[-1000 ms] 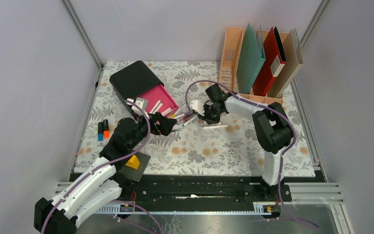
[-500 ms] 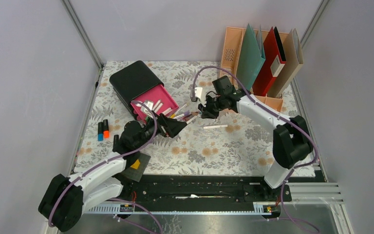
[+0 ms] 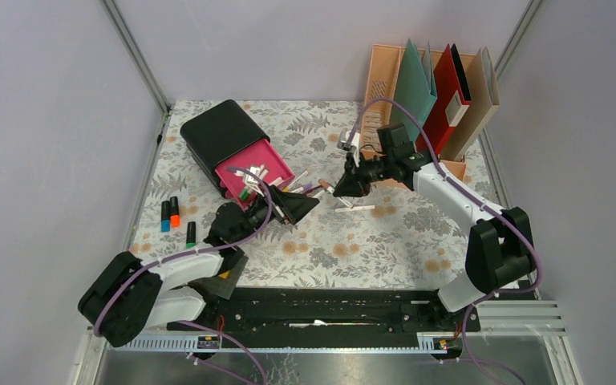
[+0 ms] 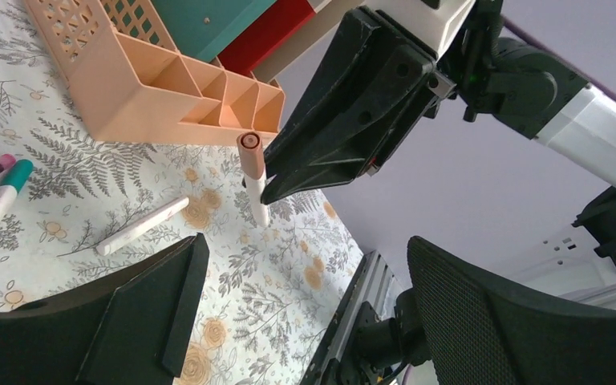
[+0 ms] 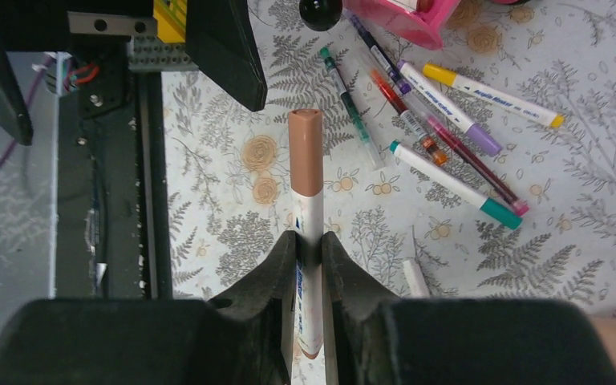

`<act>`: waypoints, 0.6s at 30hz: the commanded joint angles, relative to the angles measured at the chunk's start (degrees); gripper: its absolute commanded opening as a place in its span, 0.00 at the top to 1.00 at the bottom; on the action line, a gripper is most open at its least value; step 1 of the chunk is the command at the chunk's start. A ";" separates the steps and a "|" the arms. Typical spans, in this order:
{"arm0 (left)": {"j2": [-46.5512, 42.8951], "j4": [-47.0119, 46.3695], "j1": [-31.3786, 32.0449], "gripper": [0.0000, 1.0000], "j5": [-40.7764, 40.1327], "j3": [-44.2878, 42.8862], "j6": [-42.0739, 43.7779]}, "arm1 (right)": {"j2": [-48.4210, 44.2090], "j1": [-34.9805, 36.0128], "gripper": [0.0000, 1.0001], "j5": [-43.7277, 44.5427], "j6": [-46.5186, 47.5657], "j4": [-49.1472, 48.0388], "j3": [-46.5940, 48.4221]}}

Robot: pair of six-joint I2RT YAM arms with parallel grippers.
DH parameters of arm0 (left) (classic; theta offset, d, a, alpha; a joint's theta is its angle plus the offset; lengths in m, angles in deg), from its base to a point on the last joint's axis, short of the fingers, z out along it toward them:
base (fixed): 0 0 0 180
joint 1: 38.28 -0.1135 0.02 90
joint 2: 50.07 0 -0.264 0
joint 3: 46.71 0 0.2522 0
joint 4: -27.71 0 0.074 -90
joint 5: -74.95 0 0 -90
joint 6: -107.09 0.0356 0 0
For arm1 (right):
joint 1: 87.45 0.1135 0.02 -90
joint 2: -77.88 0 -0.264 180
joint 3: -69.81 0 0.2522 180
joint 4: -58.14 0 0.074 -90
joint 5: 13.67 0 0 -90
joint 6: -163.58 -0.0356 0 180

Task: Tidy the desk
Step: Pick up the stationery from the center of the board.

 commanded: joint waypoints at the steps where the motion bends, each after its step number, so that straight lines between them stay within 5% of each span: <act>1: 3.26 -10.23 1.85 0.01 -5.36 -2.06 -1.59 | -2.90 -2.74 1.00 -9.51 -7.63 -7.60 -2.72; 18: 17.99 -17.88 5.65 0.04 -10.37 -10.14 -2.88 | -3.47 -4.39 1.00 -19.55 -17.86 -18.25 -6.91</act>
